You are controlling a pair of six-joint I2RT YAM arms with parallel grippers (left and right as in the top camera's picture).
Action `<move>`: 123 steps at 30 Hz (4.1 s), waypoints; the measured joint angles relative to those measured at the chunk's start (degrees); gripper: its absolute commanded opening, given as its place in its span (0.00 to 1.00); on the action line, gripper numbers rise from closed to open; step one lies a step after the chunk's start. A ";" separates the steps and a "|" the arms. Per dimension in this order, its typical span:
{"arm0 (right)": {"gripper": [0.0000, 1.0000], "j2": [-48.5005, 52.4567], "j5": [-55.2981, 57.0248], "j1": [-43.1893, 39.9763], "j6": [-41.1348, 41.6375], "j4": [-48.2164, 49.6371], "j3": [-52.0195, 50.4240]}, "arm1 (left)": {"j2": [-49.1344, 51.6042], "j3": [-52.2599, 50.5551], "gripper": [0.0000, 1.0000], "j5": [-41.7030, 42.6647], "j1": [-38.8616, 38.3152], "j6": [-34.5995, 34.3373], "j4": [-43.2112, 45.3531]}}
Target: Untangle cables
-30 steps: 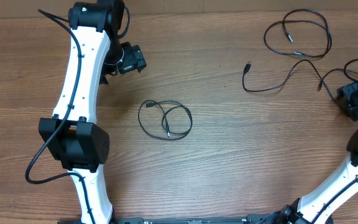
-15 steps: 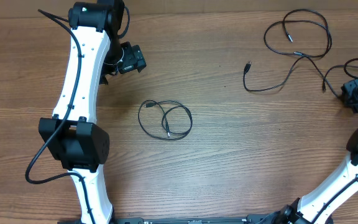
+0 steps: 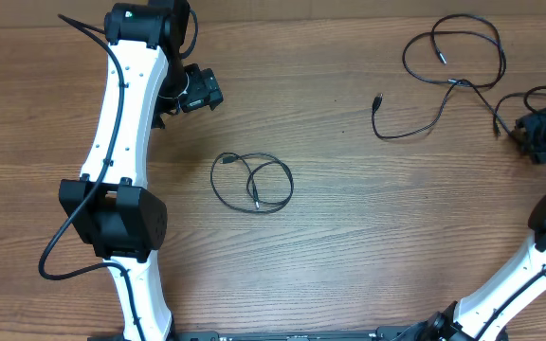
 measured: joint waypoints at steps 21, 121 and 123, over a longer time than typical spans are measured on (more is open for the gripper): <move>0.96 -1.31 -2.51 -0.17 -5.42 -16.37 7.54 | 0.00 0.00 0.99 0.00 0.00 0.00 0.00; 1.00 -7.06 0.68 23.19 -16.06 -23.21 5.42 | 0.00 0.00 1.00 0.00 0.02 -0.02 0.00; 1.00 -9.09 1.31 23.19 -15.32 -24.28 5.62 | 0.00 0.00 1.00 0.00 0.02 0.00 0.00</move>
